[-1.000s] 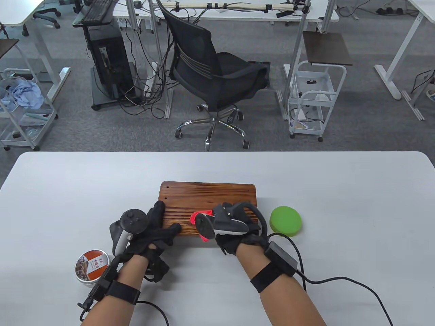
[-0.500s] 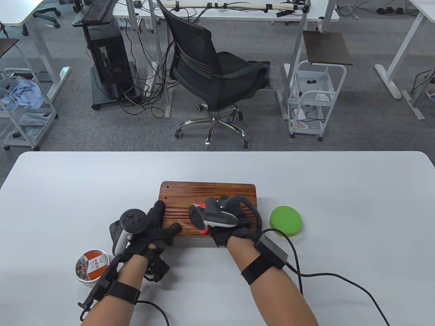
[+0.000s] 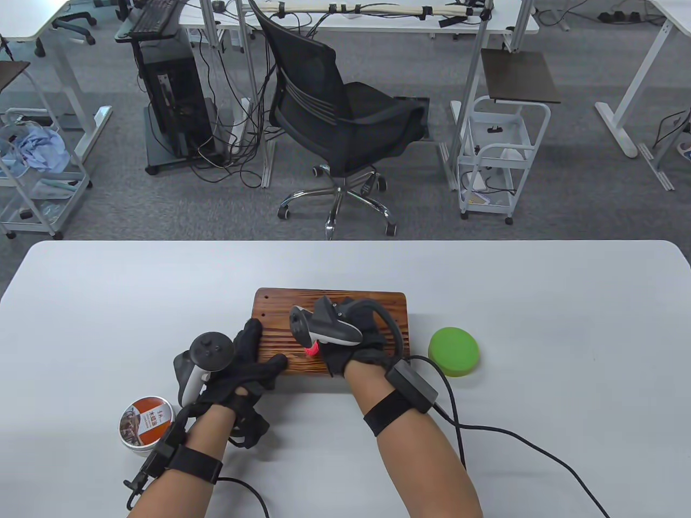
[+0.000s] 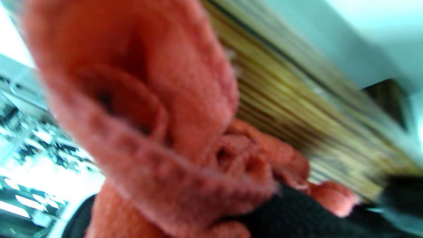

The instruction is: Dip and apply wood wax on stool

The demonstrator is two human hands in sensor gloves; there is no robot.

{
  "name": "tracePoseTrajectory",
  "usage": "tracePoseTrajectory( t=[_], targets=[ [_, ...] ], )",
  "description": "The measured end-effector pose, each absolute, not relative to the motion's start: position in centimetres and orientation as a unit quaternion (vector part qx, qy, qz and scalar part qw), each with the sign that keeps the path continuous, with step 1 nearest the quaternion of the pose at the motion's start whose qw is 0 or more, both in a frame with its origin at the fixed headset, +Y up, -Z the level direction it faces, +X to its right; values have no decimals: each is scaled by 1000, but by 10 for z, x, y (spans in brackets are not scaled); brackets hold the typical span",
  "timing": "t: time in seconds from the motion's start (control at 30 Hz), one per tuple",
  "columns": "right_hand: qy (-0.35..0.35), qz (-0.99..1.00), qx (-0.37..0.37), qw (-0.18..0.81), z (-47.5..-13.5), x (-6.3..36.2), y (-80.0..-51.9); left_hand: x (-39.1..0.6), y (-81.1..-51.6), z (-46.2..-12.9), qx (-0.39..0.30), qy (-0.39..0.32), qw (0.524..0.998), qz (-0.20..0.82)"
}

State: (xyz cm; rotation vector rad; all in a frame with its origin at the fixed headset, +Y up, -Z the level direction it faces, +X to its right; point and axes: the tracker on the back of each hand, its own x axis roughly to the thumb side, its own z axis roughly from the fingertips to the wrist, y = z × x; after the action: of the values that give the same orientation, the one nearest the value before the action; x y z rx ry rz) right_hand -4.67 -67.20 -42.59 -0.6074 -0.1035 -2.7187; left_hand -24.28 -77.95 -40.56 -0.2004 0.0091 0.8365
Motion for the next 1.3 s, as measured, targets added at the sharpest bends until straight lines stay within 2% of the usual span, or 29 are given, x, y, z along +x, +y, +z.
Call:
tracePoseTrajectory(
  t=[0.17, 0.27, 0.33, 0.4, 0.5, 0.57, 0.63, 0.73, 0.83, 0.9, 1.03, 1.1, 1.2, 1.3],
  targets=[
    [-19, -939, -308, 155, -403, -67, -672, -243, -779, -406, -99, 3, 909, 404],
    [-13, -945, -283, 163, -414, -62, -672, -243, -779, -406, -98, 4, 909, 405],
    [-21, -957, -251, 142, -426, -57, -672, -243, -779, -406, -99, 3, 909, 404],
    [-12, -964, -202, 170, -440, -52, -674, -243, -779, -406, -98, 4, 909, 404],
    [-20, -968, -195, 160, -441, -59, -675, -243, -779, -406, -98, 3, 909, 405],
    [-5, -954, -229, 192, -430, -71, -675, -243, -779, -406, -100, 2, 909, 405],
    [-6, -942, -286, 178, -417, -79, -669, -243, -779, -406, -99, 2, 909, 405],
    [3, -926, -330, 185, -410, -88, -668, -243, -779, -406, -100, 2, 909, 404],
    [-4, -937, -306, 171, -421, -87, -667, -243, -779, -406, -101, 2, 909, 404],
    [-14, -954, -263, 144, -434, -81, -668, -243, -779, -406, -100, 3, 909, 405],
    [-1, -963, -215, 161, -443, -82, -671, -243, -779, -406, -101, 3, 909, 404],
    [-2, -955, -236, 181, -436, -89, -672, -243, -779, -406, -101, 3, 909, 405],
    [-16, -934, -314, 171, -421, -97, -669, -243, -779, -407, -103, 1, 908, 405],
    [-8, -931, -318, 181, -419, -99, -669, -243, -779, -406, -102, 2, 908, 406]
  ],
)
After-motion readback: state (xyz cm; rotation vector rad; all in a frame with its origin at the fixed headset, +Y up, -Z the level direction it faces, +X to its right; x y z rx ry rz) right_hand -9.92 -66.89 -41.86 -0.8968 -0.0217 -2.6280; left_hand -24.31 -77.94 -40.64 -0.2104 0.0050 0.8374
